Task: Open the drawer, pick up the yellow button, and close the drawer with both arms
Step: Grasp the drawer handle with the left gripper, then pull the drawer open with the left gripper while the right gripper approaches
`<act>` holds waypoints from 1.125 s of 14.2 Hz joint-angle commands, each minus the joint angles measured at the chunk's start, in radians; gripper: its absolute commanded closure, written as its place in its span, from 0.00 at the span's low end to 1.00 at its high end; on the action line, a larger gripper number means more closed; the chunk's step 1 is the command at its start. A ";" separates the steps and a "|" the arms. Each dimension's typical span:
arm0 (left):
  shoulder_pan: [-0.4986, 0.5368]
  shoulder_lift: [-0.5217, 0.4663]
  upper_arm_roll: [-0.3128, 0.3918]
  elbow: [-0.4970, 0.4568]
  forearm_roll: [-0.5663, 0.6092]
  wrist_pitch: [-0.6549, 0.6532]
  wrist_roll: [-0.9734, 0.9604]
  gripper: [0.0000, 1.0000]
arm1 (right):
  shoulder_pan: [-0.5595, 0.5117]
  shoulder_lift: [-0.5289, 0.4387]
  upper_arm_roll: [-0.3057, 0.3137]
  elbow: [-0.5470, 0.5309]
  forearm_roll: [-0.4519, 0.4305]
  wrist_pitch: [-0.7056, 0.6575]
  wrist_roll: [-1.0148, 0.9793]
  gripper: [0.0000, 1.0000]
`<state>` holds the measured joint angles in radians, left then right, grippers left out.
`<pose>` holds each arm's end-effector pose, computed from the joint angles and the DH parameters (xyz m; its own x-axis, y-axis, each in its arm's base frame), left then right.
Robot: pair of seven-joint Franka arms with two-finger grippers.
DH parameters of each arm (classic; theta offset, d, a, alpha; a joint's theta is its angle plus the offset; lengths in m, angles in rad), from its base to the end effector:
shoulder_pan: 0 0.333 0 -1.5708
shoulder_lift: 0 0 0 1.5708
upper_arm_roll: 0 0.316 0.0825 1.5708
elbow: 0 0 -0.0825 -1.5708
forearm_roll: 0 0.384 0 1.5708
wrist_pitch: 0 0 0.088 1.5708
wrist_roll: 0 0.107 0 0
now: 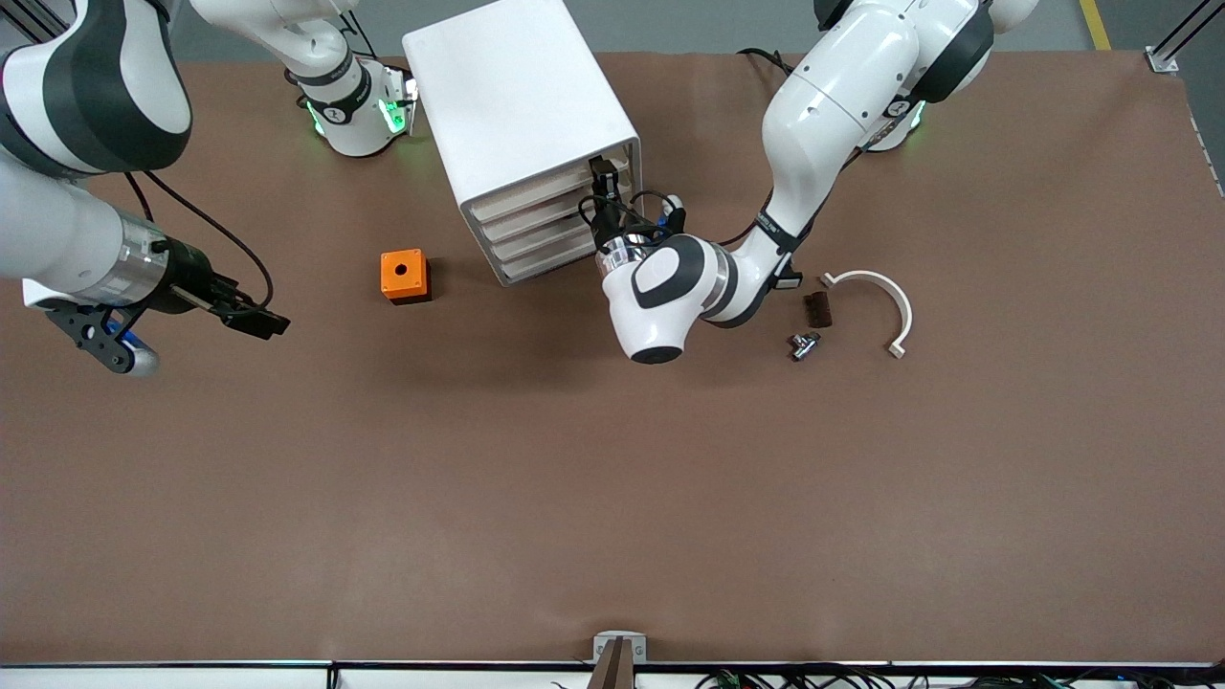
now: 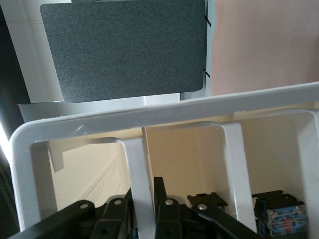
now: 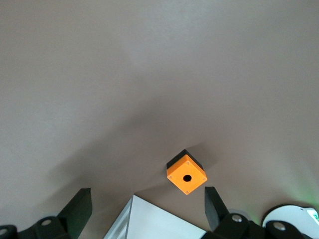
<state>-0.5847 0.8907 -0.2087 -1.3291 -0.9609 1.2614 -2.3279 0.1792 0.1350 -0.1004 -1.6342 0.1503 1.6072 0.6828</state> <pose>0.4100 -0.5202 0.2370 -0.2277 0.9698 -0.0873 0.1445 -0.0550 -0.9880 0.5834 0.0647 0.5217 0.7950 -0.5695 -0.2091 -0.5827 -0.8127 -0.0020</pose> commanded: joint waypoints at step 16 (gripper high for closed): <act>0.192 -0.001 0.011 0.004 -0.073 0.055 -0.010 0.88 | 0.471 -0.034 0.022 0.004 -0.008 0.129 0.883 0.00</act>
<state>-0.4143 0.8913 -0.1989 -1.3291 -1.0078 1.2939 -2.3463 0.5808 0.1082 -0.0696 -1.6255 0.1509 1.7068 1.4451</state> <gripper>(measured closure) 0.877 0.000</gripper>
